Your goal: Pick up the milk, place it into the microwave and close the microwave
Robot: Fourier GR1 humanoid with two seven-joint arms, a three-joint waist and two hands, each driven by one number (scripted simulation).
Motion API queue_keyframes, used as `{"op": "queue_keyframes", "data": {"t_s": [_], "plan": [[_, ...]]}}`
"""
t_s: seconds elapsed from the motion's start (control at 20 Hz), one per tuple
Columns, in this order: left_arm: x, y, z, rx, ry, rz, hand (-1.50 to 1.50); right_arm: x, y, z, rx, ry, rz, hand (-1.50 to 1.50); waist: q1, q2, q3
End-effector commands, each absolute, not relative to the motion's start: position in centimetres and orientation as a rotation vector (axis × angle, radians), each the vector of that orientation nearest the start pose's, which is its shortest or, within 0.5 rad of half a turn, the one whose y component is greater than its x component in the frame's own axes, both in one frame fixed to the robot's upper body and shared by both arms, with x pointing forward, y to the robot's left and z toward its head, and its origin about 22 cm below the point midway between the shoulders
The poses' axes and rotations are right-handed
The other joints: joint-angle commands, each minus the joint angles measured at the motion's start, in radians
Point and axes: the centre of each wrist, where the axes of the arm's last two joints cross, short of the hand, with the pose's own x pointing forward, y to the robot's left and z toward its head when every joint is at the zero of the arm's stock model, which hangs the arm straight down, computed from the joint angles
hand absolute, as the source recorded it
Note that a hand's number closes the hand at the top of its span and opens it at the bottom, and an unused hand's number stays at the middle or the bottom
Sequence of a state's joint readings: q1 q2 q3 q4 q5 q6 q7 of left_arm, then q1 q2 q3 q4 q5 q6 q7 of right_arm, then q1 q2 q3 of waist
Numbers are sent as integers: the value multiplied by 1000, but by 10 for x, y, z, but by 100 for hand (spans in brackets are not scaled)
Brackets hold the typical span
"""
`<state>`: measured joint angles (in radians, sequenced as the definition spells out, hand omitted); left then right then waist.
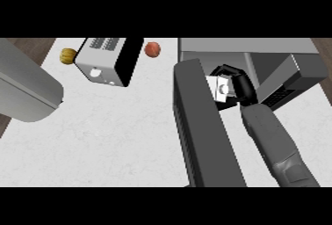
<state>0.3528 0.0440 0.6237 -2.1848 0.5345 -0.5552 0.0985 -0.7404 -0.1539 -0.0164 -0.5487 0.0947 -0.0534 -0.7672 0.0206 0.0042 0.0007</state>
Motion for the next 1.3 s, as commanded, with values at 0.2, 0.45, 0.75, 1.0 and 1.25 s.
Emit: {"op": "queue_keyframes", "data": {"t_s": [0.2, 0.45, 0.75, 1.0, 1.25], "plan": [[105, 382, 111, -13, -1929, 18, -150, 424, -180, 13, -256, -1963, 501, 150, 32, 14, 1], [111, 370, 101, -50, -1960, 4, -150, 435, -180, 28, -369, -1944, 525, 150, 57, 25, 1], [122, 372, 98, -57, -1949, 2, -150, 442, -190, 39, -488, -1947, 479, 150, 74, 37, 2], [117, 376, 97, -58, -1950, -25, -150, 448, -201, 51, -728, -2002, 468, 150, 103, 44, 2], [133, 374, 97, -79, -1959, -22, -150, 452, -211, 61, -810, -2014, 517, 150, 111, 57, 2]]}}
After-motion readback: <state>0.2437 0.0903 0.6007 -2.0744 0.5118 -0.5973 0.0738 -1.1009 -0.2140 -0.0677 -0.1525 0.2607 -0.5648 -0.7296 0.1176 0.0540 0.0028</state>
